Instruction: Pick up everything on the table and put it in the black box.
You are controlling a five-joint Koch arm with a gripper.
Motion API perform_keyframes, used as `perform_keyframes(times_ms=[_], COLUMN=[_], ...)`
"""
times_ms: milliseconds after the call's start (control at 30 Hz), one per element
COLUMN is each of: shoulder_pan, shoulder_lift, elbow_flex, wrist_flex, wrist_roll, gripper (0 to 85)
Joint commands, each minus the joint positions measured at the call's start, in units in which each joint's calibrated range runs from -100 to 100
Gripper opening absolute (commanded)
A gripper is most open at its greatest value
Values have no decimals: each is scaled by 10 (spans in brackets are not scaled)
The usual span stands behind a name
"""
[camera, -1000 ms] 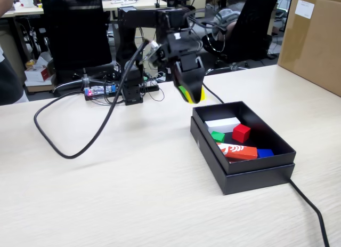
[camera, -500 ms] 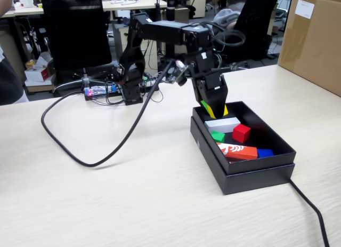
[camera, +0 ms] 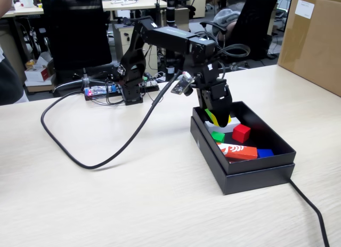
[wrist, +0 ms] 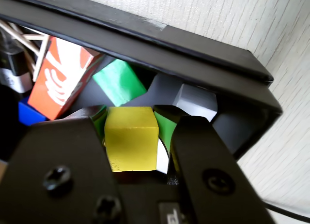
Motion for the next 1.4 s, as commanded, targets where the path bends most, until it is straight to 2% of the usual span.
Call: perform_keyframes(times_ms=[0, 67, 233, 400, 767, 1000, 1200, 1367], shoulder_pan=[2, 2, 1, 1, -4, -54, -98, -123], shoulder_lift=[-13, -15, -40, -71, -252, -394, -413, -451], elbow_flex=[22, 22, 22, 22, 24, -4, -66, -180], wrist_flex=[28, 28, 28, 28, 20, 18, 27, 86], wrist_roll=[-3, -3, -3, -3, -8, -53, -86, -101], gripper=[113, 117, 238, 291, 291, 293, 391, 420])
